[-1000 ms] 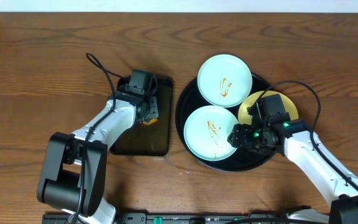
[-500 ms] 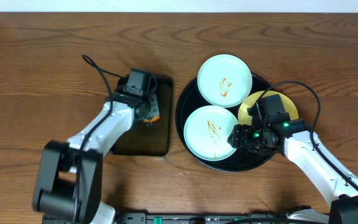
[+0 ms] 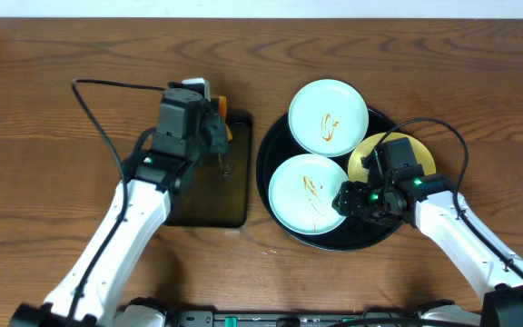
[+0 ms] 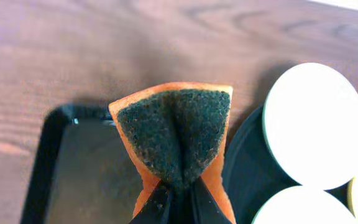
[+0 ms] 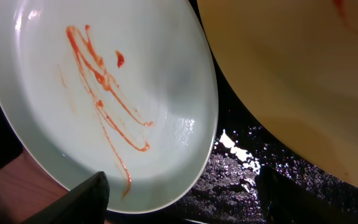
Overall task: Clean dirty plates on tray and stack at the side
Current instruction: 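Grasp the orange-green sponge with the left gripper and lift it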
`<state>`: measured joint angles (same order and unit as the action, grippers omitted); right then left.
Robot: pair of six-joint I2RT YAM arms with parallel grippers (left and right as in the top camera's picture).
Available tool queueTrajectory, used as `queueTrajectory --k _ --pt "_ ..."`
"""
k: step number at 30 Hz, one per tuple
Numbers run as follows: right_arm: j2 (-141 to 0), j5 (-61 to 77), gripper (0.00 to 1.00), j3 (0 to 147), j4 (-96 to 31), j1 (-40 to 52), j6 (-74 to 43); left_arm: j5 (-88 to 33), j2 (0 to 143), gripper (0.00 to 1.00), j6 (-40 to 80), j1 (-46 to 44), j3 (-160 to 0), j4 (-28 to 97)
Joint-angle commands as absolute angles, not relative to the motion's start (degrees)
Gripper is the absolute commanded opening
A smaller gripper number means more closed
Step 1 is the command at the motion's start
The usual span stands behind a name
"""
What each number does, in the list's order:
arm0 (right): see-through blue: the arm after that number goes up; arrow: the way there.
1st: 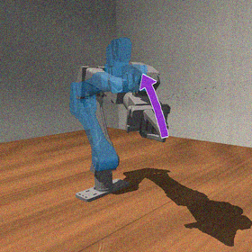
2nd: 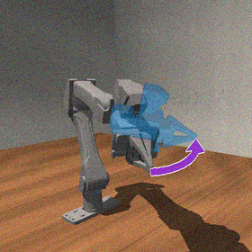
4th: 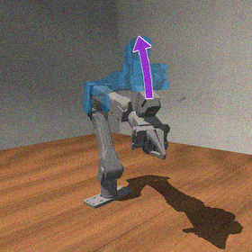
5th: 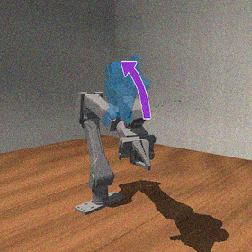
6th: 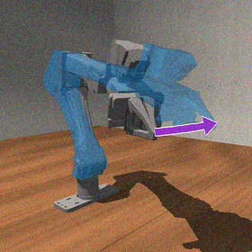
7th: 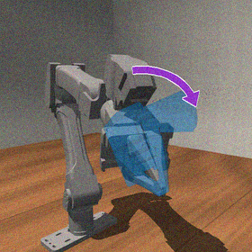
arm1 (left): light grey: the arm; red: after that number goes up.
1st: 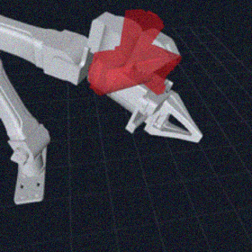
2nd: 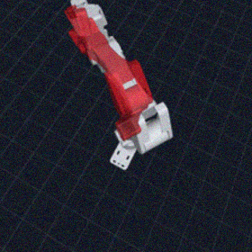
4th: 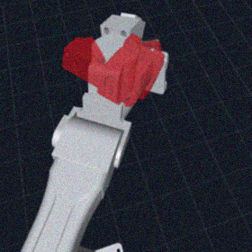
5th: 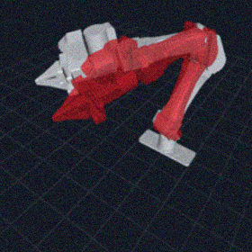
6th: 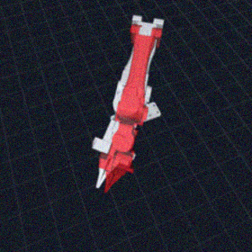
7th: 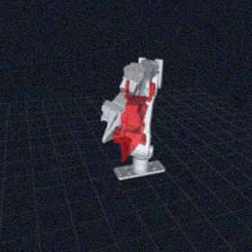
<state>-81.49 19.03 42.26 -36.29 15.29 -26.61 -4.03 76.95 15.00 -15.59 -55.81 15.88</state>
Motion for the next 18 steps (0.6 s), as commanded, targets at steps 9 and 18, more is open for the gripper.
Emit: queueTrajectory --k 9,18 --pt "-81.8 18.6 0.74 41.8 -36.2 15.9 -27.4 0.7 67.8 0.07 10.7 -15.7 -57.1 12.5" --pt "-81.8 18.6 0.74 41.8 -36.2 15.9 -27.4 0.7 64.2 0.07 7.9 -15.7 -57.1 9.2"
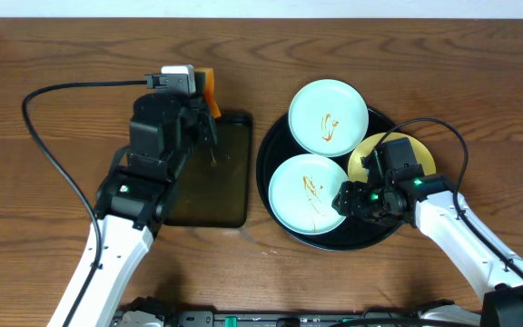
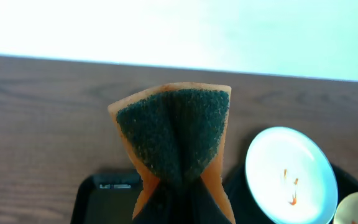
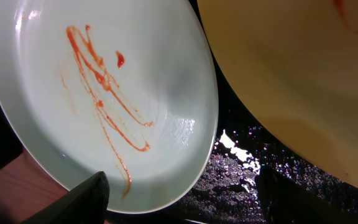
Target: Clean dirty plates on tray and stack at the side
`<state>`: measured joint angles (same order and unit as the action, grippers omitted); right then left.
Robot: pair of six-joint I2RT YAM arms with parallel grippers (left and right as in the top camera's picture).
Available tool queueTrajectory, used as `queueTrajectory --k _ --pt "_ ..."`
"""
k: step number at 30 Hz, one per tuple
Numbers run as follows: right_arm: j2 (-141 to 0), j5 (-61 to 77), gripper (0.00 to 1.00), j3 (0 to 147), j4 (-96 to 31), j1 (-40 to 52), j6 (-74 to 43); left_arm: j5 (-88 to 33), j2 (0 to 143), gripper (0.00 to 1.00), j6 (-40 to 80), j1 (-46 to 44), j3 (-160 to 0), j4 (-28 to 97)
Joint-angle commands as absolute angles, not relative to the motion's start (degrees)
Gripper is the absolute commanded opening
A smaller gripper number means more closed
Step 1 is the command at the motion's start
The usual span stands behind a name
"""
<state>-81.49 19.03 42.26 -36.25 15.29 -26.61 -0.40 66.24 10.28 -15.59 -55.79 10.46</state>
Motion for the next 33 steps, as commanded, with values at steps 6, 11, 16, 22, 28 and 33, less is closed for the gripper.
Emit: queueTrajectory --k 6,11,16,22,28,33 --pt "-81.8 18.6 0.74 41.8 -36.2 15.9 -27.4 0.7 62.8 0.09 7.7 -15.7 -57.1 7.5" --pt "-81.8 18.6 0.74 41.8 -36.2 15.9 -27.4 0.7 62.8 0.08 7.5 -15.7 -57.1 5.8" --pt "-81.8 18.4 0.75 41.8 -36.2 15.9 -27.4 0.7 63.0 0.07 7.5 -15.7 -57.1 5.0" --pt "-81.8 18.2 0.74 41.8 -36.1 15.9 -27.4 0.7 65.5 0.08 7.6 -15.7 -57.1 6.4" --pt "-81.8 18.2 0.74 41.8 -36.1 15.9 -27.4 0.6 72.0 0.08 10.7 -15.7 -57.0 12.2" --pt "-81.8 18.2 0.75 41.8 -36.2 15.9 -27.4 -0.2 79.3 0.08 17.1 -15.7 -56.6 18.6"
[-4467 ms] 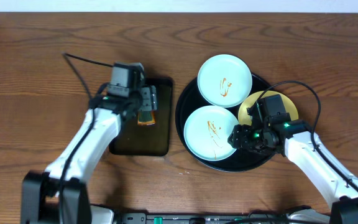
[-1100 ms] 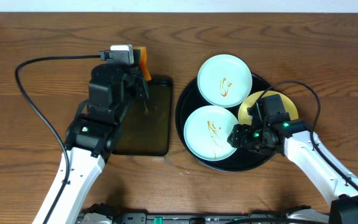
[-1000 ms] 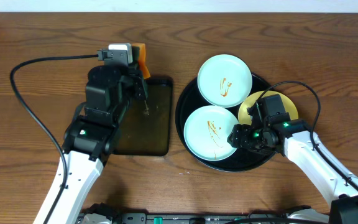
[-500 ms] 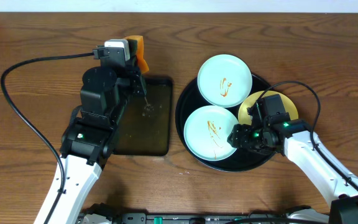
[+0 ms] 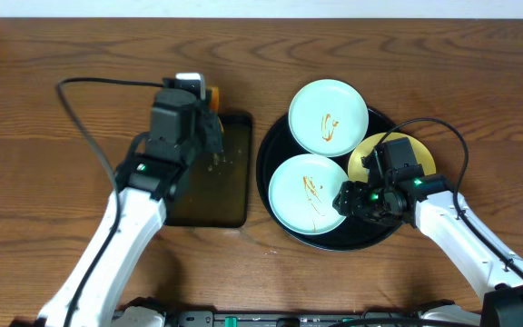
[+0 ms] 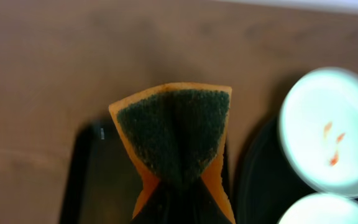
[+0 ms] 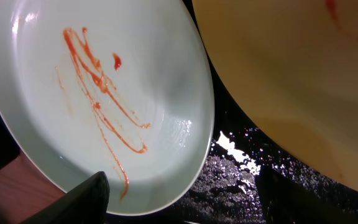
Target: Clean dirty plates on tray and stack at the side
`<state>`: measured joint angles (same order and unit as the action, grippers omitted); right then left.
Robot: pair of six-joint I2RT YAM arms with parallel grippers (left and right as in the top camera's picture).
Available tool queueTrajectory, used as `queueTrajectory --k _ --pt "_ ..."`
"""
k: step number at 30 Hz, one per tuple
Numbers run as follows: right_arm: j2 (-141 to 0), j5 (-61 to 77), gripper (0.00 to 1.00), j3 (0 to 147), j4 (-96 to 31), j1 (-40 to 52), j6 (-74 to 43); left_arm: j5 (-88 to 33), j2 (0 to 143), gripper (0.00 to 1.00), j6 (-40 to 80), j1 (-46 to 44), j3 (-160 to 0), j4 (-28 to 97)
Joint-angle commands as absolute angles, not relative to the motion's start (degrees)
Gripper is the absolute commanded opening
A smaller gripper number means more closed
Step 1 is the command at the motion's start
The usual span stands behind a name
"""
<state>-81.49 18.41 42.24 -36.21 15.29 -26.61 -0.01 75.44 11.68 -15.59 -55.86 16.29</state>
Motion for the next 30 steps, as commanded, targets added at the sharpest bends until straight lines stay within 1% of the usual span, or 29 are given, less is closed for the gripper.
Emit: queueTrajectory --k 1,6,9,14,20,26,30 --pt "-81.8 18.2 0.75 41.8 -36.2 15.9 -27.4 -1.3 80.8 0.08 17.7 -15.7 -56.6 19.3" --pt "-81.8 18.2 0.75 41.8 -36.2 15.9 -27.4 -8.6 88.2 0.08 18.8 -16.4 -56.5 21.3" --pt "-81.8 18.2 0.74 41.8 -36.2 15.9 -27.4 -9.3 92.5 0.08 21.4 -17.4 -56.5 22.7" --pt "-81.8 18.2 0.74 41.8 -36.2 15.9 -27.4 -11.6 97.4 0.08 21.6 -19.9 -56.5 22.8" --pt "-81.8 18.2 0.74 41.8 -36.2 15.9 -27.4 -11.6 98.4 0.08 21.6 -21.6 -56.5 19.4" --pt "-81.8 18.2 0.75 41.8 -36.2 15.9 -27.4 -19.7 98.4 0.08 21.1 -21.6 -56.5 13.5" --pt "-81.8 18.3 0.75 41.8 -36.2 15.9 -27.4 -19.9 97.8 0.08 20.4 -21.0 -56.6 12.8"
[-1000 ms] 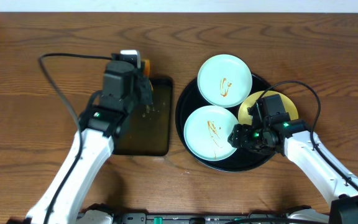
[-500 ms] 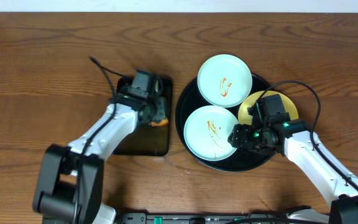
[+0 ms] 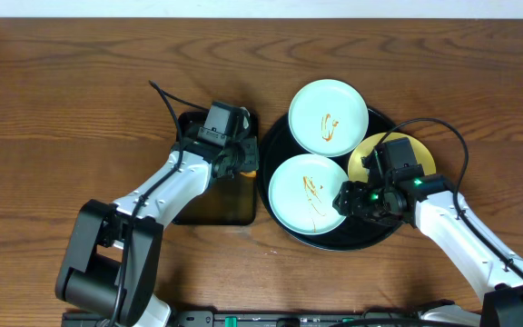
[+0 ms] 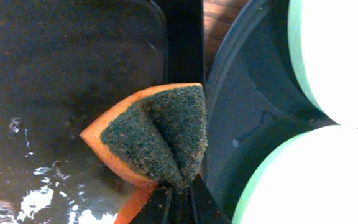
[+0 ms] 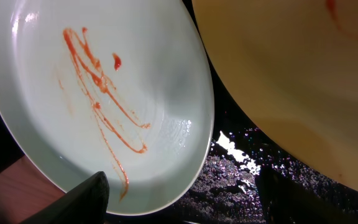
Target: Clean dirty plates on tray and stack at the side
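Observation:
Three plates lie on the round black tray (image 3: 275,145). The near pale plate (image 3: 309,193) and the far pale plate (image 3: 328,116) carry red sauce streaks. The yellow plate (image 3: 363,156) is partly under my right arm. My left gripper (image 4: 178,190) is shut on a folded orange sponge (image 4: 154,140), dark scouring side up, low over the right edge of the rectangular tray. My right gripper (image 5: 185,199) stands open at the near pale plate's (image 5: 98,99) right rim, one finger over the rim and the other over the wet tray floor.
A black rectangular tray (image 3: 202,204) holding water (image 4: 30,199) sits left of the round tray, almost touching it. Bare wooden table (image 3: 62,91) lies all around. Cables trail from both arms.
My left gripper, still holding the sponge, has gone from above the rectangular tray's back edge down to its right side, close beside the round tray. The right arm has not moved.
The sponge was pinched over the rectangular tray's back right corner. Then it was raised, facing the far wall. Then it was back over the tray's far edge, and now it is low at the right side. The right gripper stayed open at the near plate throughout.

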`<state>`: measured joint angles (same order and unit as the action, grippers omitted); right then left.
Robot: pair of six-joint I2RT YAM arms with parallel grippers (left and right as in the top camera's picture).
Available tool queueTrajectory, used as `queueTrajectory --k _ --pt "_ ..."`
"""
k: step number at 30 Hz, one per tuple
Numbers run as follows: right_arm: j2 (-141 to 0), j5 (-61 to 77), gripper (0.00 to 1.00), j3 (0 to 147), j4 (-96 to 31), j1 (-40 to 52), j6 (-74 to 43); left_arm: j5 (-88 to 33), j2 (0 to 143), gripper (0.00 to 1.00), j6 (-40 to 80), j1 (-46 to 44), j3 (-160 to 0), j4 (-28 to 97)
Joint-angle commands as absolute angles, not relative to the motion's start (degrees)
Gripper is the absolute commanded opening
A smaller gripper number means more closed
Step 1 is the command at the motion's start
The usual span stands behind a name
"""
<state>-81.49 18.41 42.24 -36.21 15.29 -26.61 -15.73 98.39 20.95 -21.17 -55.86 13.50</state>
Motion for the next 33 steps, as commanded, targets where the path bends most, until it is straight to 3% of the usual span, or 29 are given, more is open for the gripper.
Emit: queueTrajectory --k 1,17,23,33 --pt "-81.8 18.3 0.75 41.8 -36.3 15.9 -27.4 -19.9 97.4 0.08 20.4 -20.8 -56.6 13.0" --pt "-81.8 18.2 0.72 41.8 -37.0 15.9 -27.4 -20.2 85.2 0.08 20.5 -25.3 -56.6 13.2" --pt "-82.0 18.3 0.56 41.4 -37.1 15.9 -27.4 -20.1 88.9 0.08 20.5 -33.0 -56.5 12.9" --pt "-87.3 17.8 0.38 41.1 -34.0 18.9 -27.9 -20.1 97.1 0.08 21.4 -42.0 -56.5 10.0"
